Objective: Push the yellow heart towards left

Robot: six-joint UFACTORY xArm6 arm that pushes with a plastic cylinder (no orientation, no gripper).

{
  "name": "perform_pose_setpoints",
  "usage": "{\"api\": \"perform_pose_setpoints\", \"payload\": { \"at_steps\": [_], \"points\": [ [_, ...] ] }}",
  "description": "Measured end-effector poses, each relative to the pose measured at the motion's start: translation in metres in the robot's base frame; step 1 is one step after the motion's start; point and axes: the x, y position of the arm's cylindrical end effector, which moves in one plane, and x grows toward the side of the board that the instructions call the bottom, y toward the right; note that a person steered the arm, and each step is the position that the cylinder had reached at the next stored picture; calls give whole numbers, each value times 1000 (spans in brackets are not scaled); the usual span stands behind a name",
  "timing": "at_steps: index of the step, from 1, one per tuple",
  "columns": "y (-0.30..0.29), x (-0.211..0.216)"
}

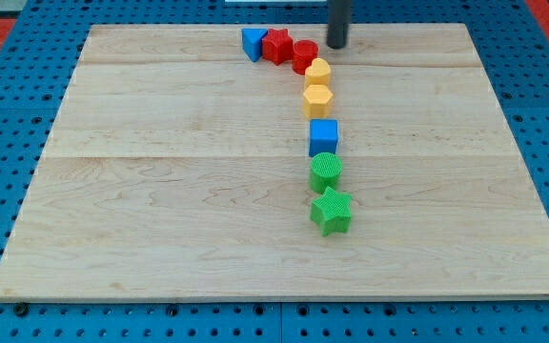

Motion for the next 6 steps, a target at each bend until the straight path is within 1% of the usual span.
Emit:
{"api": "perform_pose_setpoints", "payload": {
  "at_steps": [1, 2, 3, 4, 5, 6],
  "points": [
    [-9, 44],
    [-31, 46],
    [-75, 59],
    [-126, 95],
    [-116, 110],
    [-94, 121]
  ]
}}
